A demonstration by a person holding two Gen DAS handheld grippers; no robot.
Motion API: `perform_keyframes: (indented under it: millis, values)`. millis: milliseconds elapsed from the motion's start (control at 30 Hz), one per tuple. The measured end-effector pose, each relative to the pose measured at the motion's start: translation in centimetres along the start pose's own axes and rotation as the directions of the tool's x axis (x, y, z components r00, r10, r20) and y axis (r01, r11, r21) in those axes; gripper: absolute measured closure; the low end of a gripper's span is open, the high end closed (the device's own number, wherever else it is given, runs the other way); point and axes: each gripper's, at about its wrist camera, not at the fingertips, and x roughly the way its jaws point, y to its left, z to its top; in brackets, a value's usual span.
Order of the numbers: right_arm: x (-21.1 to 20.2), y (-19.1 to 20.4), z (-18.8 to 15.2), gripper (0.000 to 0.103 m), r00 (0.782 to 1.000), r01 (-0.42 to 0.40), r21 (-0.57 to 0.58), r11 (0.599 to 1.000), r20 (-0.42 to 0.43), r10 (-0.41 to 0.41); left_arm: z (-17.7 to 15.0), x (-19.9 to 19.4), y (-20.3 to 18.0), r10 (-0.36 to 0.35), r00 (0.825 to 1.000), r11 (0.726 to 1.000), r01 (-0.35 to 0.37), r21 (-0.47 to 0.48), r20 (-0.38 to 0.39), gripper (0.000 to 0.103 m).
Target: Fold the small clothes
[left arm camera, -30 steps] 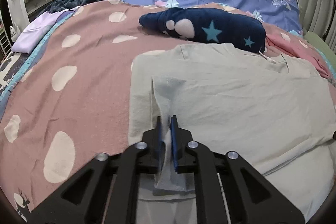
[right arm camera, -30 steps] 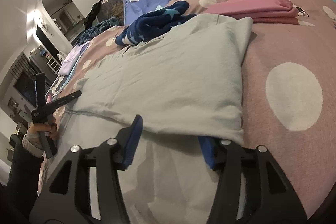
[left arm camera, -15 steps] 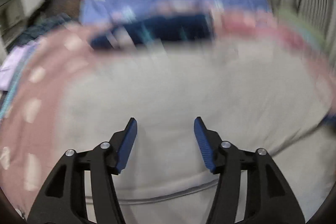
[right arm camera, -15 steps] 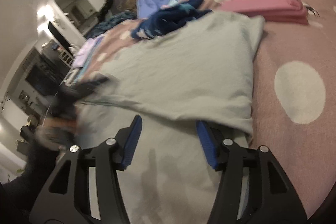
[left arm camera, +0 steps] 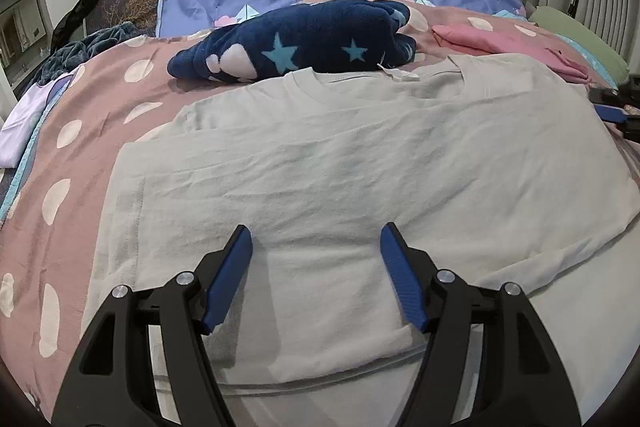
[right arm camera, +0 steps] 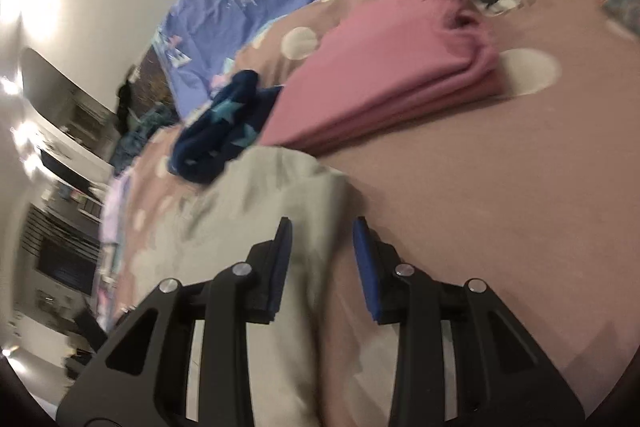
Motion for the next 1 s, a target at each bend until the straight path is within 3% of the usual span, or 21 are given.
perform_keyframes:
  millis: [33, 100, 133, 233, 333, 433, 467, 500, 567, 633, 700, 733, 867, 1000]
  values:
    - [0.5, 0.6, 0.3, 0.101, 1.0, -0.005, -0.021, 1.0, -0.012, 0.005, 0.0, 0.0, -0.1, 0.0, 1.0, 1.0, 0.0, 0.0, 0.0, 0.035]
    - [-0.7, 1.9, 0.5, 0.102, 0.996, 0.054, -0.073, 0.996, 0.078, -0.048, 0.0, 0.0, 0.0, 0.004, 1.0, 1.0, -0.004, 0.003, 0.001, 0.035]
    - [-1.2, 2.3, 0.8, 0.102, 0.994, 0.036, -0.09, 0.995, 0.109, -0.026, 0.0, 0.0, 0.0, 0.005, 1.0, 1.0, -0.005, 0.004, 0.001, 0.035]
    - [0.8, 0.7, 2.4, 0.102, 0.993, 0.092, -0.061, 0.994, 0.082, -0.087, 0.0, 0.0, -0.1, 0.004, 1.0, 1.0, -0.004, 0.002, 0.002, 0.034]
    - [2.6, 0.3, 2.0, 0.101, 0.986, 0.163, -0.108, 0.981, 0.061, -0.157, 0.0, 0.0, -0.2, 0.0, 1.0, 1.0, 0.0, -0.001, 0.001, 0.034]
    - [0.2, 1.7, 1.5, 0.091, 0.962, 0.245, -0.136, 0.96, 0.153, -0.224, 0.0, 0.0, -0.2, 0.002, 1.0, 1.0, -0.002, 0.0, 0.002, 0.034]
    - [-0.8, 2.3, 1.0, 0.091, 0.958, 0.252, -0.157, 0.955, 0.181, -0.223, 0.0, 0.0, -0.2, 0.002, 1.0, 1.0, -0.002, -0.001, 0.001, 0.034]
    - [-2.2, 3.6, 0.0, 0.091, 0.964, 0.213, -0.197, 0.957, 0.201, -0.173, 0.0, 0.0, -0.2, 0.002, 1.0, 1.0, -0.002, -0.001, 0.001, 0.033]
    - [-3.7, 5.6, -2.5, 0.091, 0.986, 0.086, -0.29, 0.953, 0.159, -0.041, 0.0, 0.1, -0.1, 0.0, 1.0, 1.0, 0.0, -0.003, 0.001, 0.033]
    - [-3.2, 7.4, -5.2, 0.083, 0.997, 0.054, -0.406, 0.912, 0.08, -0.023, 0.0, 0.1, -0.1, -0.003, 1.0, 1.0, 0.003, -0.006, 0.0, 0.033]
    - [-0.9, 7.7, -7.9, 0.083, 0.99, 0.133, -0.481, 0.867, 0.027, -0.137, 0.0, 0.1, 0.0, -0.004, 1.0, 1.0, 0.004, -0.007, 0.001, 0.033]
    - [0.7, 6.6, -9.3, 0.084, 0.975, 0.2, -0.488, 0.85, 0.009, -0.224, 0.0, 0.1, 0.0, -0.006, 1.0, 1.0, 0.006, -0.008, 0.001, 0.033]
    - [-0.2, 4.8, -9.1, 0.091, 0.979, 0.19, -0.396, 0.898, 0.014, -0.201, 0.0, 0.1, 0.0, -0.012, 1.0, 1.0, 0.012, -0.014, 0.0, 0.033]
    - [-0.1, 5.3, -9.8, 0.091, 0.97, 0.239, -0.434, 0.869, 0.059, -0.237, -0.1, -0.1, 0.2, -0.026, 1.0, 0.999, 0.026, -0.027, 0.01, 0.032]
